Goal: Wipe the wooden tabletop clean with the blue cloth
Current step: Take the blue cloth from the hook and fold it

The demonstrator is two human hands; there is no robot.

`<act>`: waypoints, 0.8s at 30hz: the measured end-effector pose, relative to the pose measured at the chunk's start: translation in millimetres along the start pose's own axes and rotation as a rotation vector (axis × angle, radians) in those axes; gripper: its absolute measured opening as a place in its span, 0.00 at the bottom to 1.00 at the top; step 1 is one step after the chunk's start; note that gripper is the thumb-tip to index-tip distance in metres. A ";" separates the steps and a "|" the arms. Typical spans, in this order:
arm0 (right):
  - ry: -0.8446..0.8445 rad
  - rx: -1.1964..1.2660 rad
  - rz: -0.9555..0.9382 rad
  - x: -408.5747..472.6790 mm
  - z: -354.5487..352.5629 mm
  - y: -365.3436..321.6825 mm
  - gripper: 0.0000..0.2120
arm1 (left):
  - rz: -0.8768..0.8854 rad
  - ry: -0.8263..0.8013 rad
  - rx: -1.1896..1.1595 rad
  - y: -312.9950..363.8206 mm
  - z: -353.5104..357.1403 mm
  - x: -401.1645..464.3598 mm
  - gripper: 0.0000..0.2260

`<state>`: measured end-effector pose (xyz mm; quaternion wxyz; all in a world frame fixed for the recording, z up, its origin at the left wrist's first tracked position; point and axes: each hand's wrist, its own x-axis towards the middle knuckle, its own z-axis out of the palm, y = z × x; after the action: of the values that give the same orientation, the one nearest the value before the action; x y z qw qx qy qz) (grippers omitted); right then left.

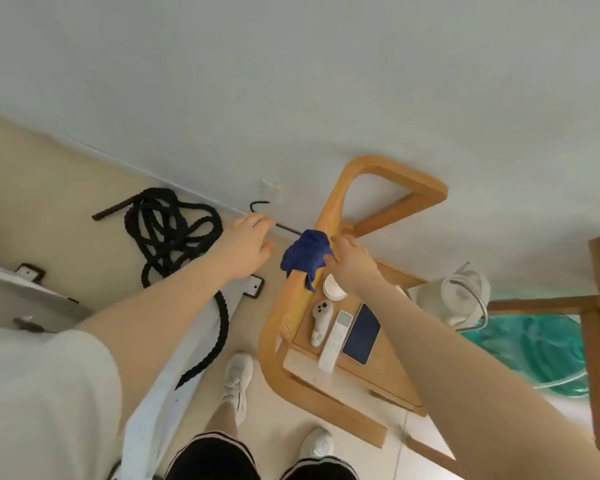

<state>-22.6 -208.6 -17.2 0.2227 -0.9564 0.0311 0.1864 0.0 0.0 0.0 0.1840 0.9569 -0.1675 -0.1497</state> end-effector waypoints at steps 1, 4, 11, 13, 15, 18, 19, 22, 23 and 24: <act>0.017 0.065 0.025 15.1 4.7 -4.3 0.19 | -0.007 -0.017 0.009 -7.7 -2.4 11.2 0.23; 0.009 0.155 0.157 54.8 17.2 -8.5 0.19 | 0.003 -0.081 -0.013 -25.4 -8.0 40.5 0.23; 0.065 0.208 0.388 101.7 52.2 -0.7 0.18 | 0.058 -0.189 -0.007 -50.1 -7.6 88.4 0.19; -0.062 0.147 0.418 102.6 48.8 -3.3 0.13 | 0.090 -0.243 0.015 -48.5 -4.6 95.0 0.19; -0.144 0.120 0.322 91.8 35.0 -6.5 0.06 | 0.111 -0.308 -0.014 -37.2 -3.5 99.2 0.20; -0.098 0.232 0.134 58.1 2.0 -10.9 0.11 | 0.238 -0.428 -0.048 -11.3 -7.3 99.9 0.26; -0.066 0.288 0.111 44.4 -11.2 -11.6 0.10 | 0.312 -0.450 -0.034 -2.8 -8.5 100.5 0.30; 0.014 0.496 0.098 0.4 -51.4 -5.0 0.09 | 0.439 -0.462 -0.037 30.0 -16.9 96.7 0.30; 0.037 0.537 0.095 -16.6 -62.4 0.2 0.07 | 0.445 -0.467 -0.085 43.4 -19.3 93.1 0.23; 0.066 0.563 0.087 -34.0 -71.5 6.9 0.04 | 0.444 -0.485 -0.130 59.1 -21.8 87.3 0.15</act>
<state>-30.7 -246.9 52.1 0.4701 -0.8603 0.1299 0.1487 70.4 -78.0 23.5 0.2275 0.8198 -0.4011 -0.3396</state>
